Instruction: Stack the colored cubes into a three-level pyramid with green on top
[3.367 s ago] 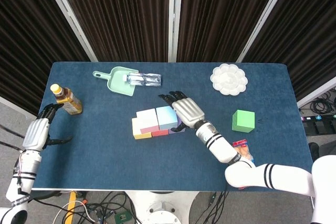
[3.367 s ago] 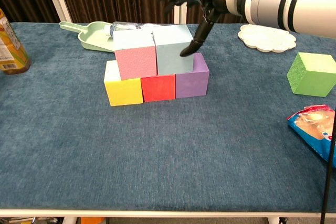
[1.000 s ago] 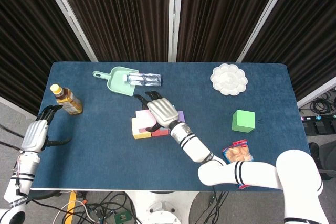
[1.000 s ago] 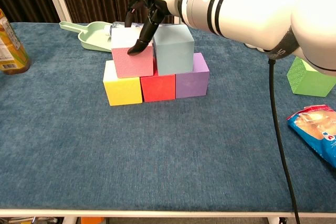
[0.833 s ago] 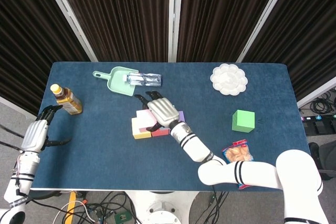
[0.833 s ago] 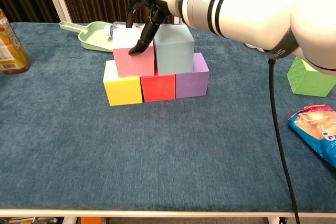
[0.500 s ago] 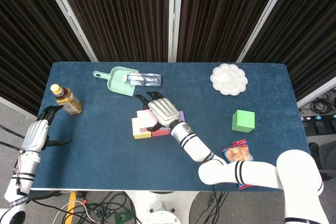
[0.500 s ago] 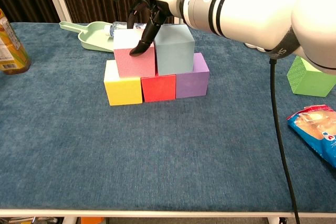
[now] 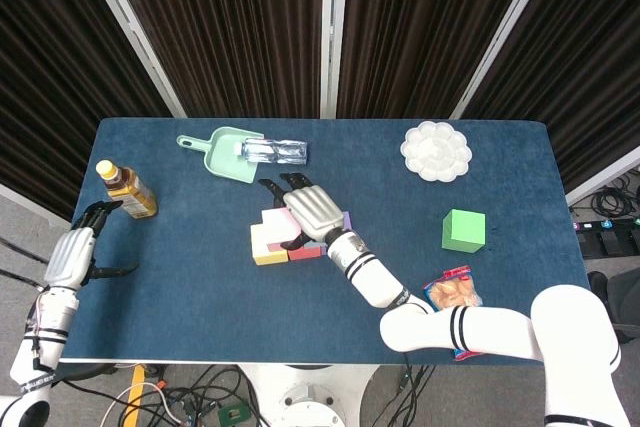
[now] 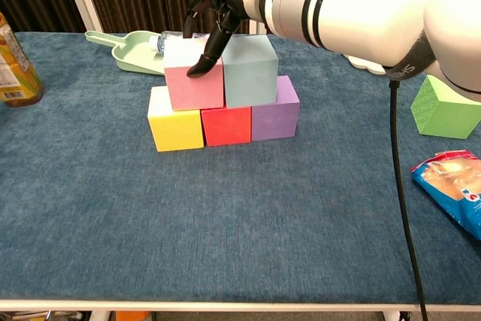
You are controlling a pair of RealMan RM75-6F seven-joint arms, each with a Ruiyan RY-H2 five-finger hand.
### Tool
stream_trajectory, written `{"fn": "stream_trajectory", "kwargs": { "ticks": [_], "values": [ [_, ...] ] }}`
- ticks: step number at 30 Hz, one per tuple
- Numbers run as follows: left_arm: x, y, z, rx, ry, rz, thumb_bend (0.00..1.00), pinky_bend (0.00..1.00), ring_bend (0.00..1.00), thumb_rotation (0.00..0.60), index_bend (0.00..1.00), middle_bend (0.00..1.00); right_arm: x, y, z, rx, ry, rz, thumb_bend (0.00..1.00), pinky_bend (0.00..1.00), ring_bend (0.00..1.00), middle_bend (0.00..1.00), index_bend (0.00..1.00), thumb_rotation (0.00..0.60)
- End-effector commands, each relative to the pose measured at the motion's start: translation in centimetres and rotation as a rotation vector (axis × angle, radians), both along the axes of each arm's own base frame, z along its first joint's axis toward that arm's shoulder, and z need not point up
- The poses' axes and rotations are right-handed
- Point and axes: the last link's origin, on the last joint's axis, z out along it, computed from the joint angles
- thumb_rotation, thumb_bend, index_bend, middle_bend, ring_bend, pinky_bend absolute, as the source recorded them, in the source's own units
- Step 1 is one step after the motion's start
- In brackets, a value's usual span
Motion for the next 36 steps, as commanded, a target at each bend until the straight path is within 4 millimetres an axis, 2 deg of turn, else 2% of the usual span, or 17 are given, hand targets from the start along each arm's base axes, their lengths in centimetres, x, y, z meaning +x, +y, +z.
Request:
{"fn": "stream_trajectory", "kwargs": {
  "ticks": [1, 23, 27, 36],
  "values": [
    [0.01, 0.00, -0.01, -0.001, 0.000, 0.000, 0.04, 0.14, 0.03, 0.600, 0.11, 0.09, -0.01, 0.01, 0.02, 0.002, 0.002, 0.000, 0.10, 0.00, 0.01, 0.42, 0.00, 0.600],
    [-0.10, -0.04, -0.08, -0.003, 0.008, 0.008, 0.04, 0.14, 0.03, 0.600, 0.11, 0.10, -0.41, 0.10, -0.09, 0.015, 0.021, -0.003, 0.10, 0.00, 0.01, 0.42, 0.00, 0.600],
    [-0.12, -0.03, -0.09, -0.002, 0.008, 0.009, 0.04, 0.14, 0.03, 0.600, 0.11, 0.09, -0.40, 0.07, -0.05, 0.016, 0.014, -0.003, 0.10, 0.00, 0.00, 0.38, 0.00, 0.600],
    [-0.13, -0.08, -0.07, -0.001, 0.006, 0.010, 0.04, 0.14, 0.03, 0.600, 0.11, 0.10, -0.66, 0.21, 0.04, 0.050, 0.015, -0.001, 0.03, 0.00, 0.00, 0.20, 0.00, 0.600]
  ]
}}
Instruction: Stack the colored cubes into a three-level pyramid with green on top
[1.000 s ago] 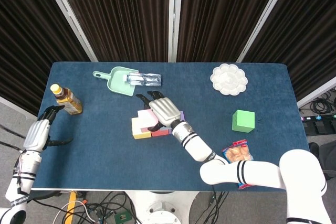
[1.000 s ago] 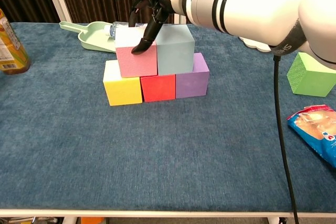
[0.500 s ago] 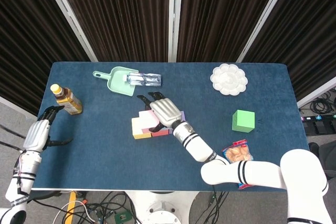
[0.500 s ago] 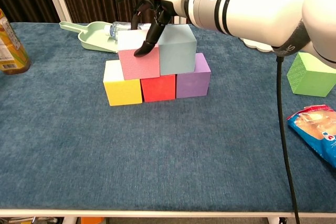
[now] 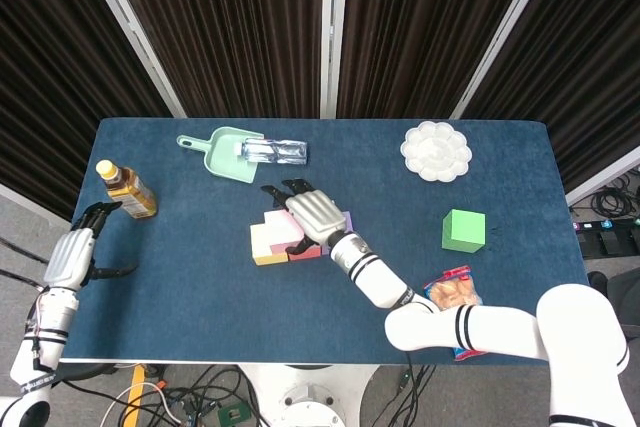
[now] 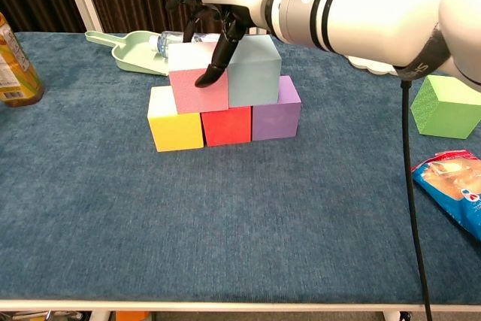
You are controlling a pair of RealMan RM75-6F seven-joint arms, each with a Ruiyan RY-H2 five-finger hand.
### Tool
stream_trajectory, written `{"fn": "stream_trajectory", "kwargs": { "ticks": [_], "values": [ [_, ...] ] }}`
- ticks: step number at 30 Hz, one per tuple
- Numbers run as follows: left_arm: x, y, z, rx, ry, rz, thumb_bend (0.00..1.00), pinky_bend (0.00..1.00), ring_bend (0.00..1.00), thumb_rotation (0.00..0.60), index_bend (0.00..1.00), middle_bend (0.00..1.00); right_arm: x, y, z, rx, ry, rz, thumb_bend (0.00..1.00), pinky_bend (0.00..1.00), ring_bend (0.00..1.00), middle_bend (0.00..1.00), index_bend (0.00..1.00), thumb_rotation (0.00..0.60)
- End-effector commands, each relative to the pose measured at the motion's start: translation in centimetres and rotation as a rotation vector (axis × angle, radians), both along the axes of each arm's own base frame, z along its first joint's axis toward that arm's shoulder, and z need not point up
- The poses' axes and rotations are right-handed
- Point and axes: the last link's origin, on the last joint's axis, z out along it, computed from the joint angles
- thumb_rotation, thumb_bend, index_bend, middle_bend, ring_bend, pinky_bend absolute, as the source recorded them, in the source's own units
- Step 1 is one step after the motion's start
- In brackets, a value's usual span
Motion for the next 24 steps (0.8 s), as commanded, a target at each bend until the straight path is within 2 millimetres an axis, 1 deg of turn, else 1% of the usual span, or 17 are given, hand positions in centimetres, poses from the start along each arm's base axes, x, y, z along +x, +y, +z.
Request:
{"fn": "stream_trajectory", "kwargs": {
  "ticks": [1, 8, 14, 17, 21, 24],
  "values": [
    [0.0, 0.0, 0.0, 0.001, 0.000, 0.000, 0.04, 0.14, 0.03, 0.600, 0.11, 0.10, 0.0, 0.0, 0.0, 0.004, -0.004, 0.001, 0.03, 0.00, 0.00, 0.19, 0.00, 0.600],
    [0.2, 0.0, -0.1, -0.001, 0.002, -0.007, 0.04, 0.14, 0.03, 0.600, 0.11, 0.09, 0.1, 0.2, 0.7, 0.001, -0.046, 0.004, 0.00, 0.00, 0.00, 0.10, 0.00, 0.600],
    [0.8, 0.2, -0.6, -0.009, 0.015, -0.023, 0.04, 0.14, 0.03, 0.600, 0.11, 0.10, -0.4, 0.3, 3.2, -0.046, -0.096, 0.013, 0.00, 0.00, 0.00, 0.08, 0.00, 0.600],
    [1.2, 0.4, -0.9, -0.011, 0.021, -0.032, 0.04, 0.14, 0.03, 0.600, 0.11, 0.09, -1.2, 0.1, 5.0, -0.077, -0.118, -0.002, 0.00, 0.00, 0.00, 0.08, 0.00, 0.600],
    [1.6, 0.4, -1.5, -0.019, 0.032, -0.040, 0.04, 0.14, 0.03, 0.600, 0.11, 0.10, -3.0, -0.2, 7.4, -0.128, -0.133, -0.040, 0.00, 0.00, 0.00, 0.08, 0.00, 0.600],
    [2.0, 0.6, -1.7, -0.025, 0.035, -0.046, 0.04, 0.14, 0.03, 0.600, 0.11, 0.10, -4.7, -0.5, 8.4, -0.141, -0.113, -0.073, 0.00, 0.00, 0.00, 0.13, 0.00, 0.600]
  ]
}}
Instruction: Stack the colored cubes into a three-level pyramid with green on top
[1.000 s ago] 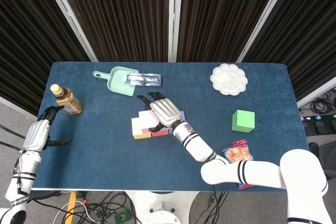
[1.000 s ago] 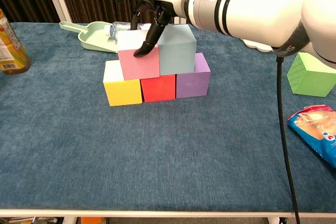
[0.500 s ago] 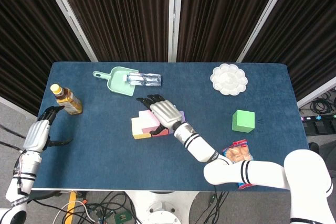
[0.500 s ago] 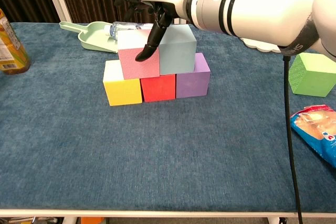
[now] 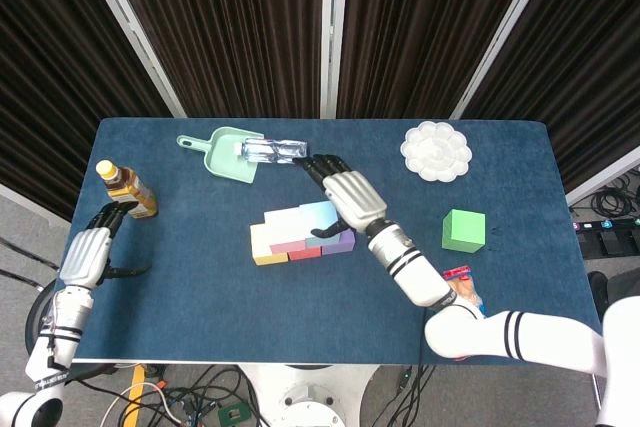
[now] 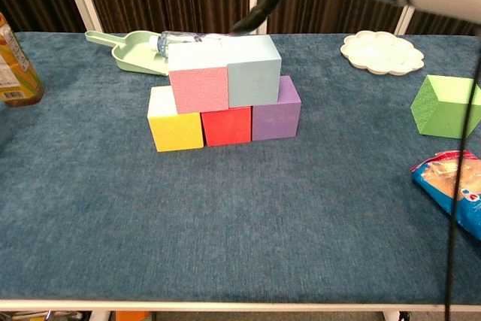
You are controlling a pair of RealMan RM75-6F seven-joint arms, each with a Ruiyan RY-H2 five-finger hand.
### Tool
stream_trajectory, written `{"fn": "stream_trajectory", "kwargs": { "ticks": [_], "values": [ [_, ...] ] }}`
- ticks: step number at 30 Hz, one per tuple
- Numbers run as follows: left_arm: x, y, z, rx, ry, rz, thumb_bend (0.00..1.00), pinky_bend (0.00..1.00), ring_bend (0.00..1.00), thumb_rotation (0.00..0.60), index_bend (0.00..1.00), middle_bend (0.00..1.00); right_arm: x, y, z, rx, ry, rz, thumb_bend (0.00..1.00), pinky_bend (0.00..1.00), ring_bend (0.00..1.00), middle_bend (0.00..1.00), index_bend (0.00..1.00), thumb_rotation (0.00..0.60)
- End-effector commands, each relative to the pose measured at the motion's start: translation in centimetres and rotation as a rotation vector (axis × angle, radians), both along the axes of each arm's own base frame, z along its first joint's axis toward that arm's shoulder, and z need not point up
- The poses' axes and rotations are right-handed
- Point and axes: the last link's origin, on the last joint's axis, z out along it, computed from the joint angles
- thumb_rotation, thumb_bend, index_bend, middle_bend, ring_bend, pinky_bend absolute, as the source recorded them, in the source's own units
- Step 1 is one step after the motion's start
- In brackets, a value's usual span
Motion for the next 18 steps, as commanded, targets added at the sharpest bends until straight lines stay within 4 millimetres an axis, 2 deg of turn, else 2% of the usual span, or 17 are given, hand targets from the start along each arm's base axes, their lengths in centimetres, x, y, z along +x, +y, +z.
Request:
{"fn": "stream_trajectory", "kwargs": {
  "ticks": [1, 6, 18],
  "values": [
    [0.3, 0.1, -0.2, -0.005, 0.000, -0.004, 0.04, 0.14, 0.03, 0.600, 0.11, 0.09, -1.8, -0.1, 1.0, -0.005, 0.014, -0.039, 0.00, 0.00, 0.00, 0.15, 0.00, 0.600],
    [0.7, 0.1, -0.6, -0.017, 0.008, -0.005, 0.04, 0.14, 0.03, 0.600, 0.11, 0.09, -2.9, -0.2, 0.7, 0.059, 0.060, -0.056, 0.00, 0.00, 0.00, 0.19, 0.00, 0.600],
    [0.2, 0.2, -0.5, -0.018, 0.006, 0.017, 0.04, 0.14, 0.03, 0.600, 0.11, 0.10, -2.8, -0.9, -1.6, 0.165, 0.145, -0.034, 0.00, 0.00, 0.00, 0.20, 0.00, 0.600]
  ]
}}
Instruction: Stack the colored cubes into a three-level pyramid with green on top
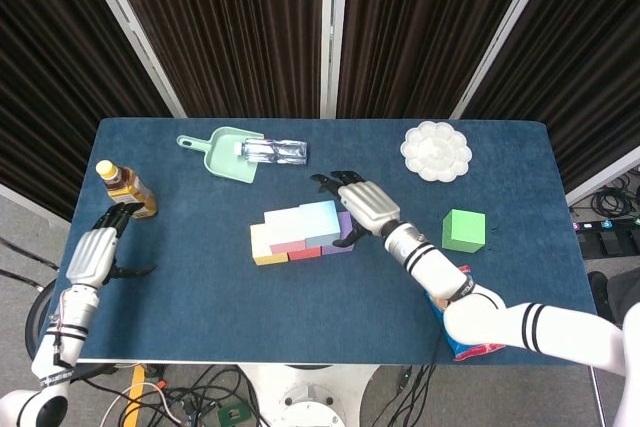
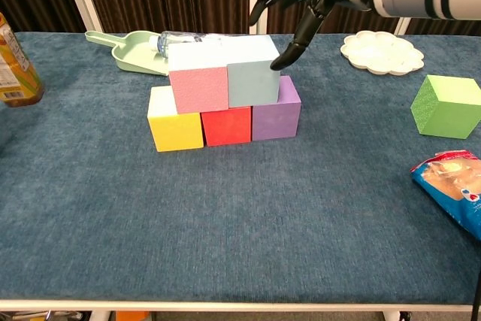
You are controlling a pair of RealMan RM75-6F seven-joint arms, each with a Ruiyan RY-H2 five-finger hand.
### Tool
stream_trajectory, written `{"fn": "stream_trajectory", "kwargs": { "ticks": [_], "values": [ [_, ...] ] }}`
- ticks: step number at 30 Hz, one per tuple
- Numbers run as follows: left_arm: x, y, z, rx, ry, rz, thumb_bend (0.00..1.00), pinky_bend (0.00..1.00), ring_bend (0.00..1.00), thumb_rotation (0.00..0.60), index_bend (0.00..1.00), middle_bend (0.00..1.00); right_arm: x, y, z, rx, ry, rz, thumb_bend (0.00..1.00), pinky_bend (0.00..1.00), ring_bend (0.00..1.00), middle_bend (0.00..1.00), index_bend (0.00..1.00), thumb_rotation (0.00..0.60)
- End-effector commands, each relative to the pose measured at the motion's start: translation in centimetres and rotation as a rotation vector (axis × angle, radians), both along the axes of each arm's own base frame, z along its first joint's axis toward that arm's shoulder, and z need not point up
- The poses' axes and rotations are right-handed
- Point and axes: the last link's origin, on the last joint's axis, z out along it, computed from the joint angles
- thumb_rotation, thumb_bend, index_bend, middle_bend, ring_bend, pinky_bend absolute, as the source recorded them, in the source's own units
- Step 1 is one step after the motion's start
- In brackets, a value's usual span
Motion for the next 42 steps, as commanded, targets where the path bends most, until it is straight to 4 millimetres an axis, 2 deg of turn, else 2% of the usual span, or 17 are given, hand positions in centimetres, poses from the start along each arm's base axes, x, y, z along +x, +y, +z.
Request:
{"fn": "stream_trajectory", "kwargs": {
  "ticks": [1, 4, 9, 17, 42],
  "values": [
    [-0.1, 0.0, 0.0, 0.000, 0.000, 0.004, 0.04, 0.14, 0.03, 0.600, 0.11, 0.10, 0.1, -0.1, -0.6, 0.006, 0.009, 0.002, 0.00, 0.00, 0.00, 0.21, 0.00, 0.600],
    [-0.3, 0.1, -0.1, 0.000, -0.001, 0.007, 0.04, 0.14, 0.03, 0.600, 0.11, 0.09, 0.3, -0.2, -1.1, 0.008, 0.010, 0.004, 0.01, 0.00, 0.00, 0.22, 0.00, 0.600],
    [-0.6, 0.0, -0.1, -0.002, -0.001, 0.012, 0.04, 0.14, 0.03, 0.600, 0.11, 0.10, 0.6, -0.5, -1.7, -0.013, 0.010, 0.010, 0.04, 0.00, 0.00, 0.31, 0.00, 0.600],
    [-0.7, 0.1, 0.0, 0.003, -0.004, 0.014, 0.04, 0.14, 0.03, 0.600, 0.11, 0.09, 0.6, -0.7, -1.9, -0.028, 0.012, 0.005, 0.08, 0.00, 0.00, 0.40, 0.00, 0.600],
    [-0.5, 0.2, -0.3, -0.004, 0.013, 0.012, 0.04, 0.14, 0.03, 0.600, 0.11, 0.10, 0.4, -0.8, -1.5, -0.005, 0.017, 0.024, 0.10, 0.00, 0.00, 0.42, 0.00, 0.600]
  ]
}}
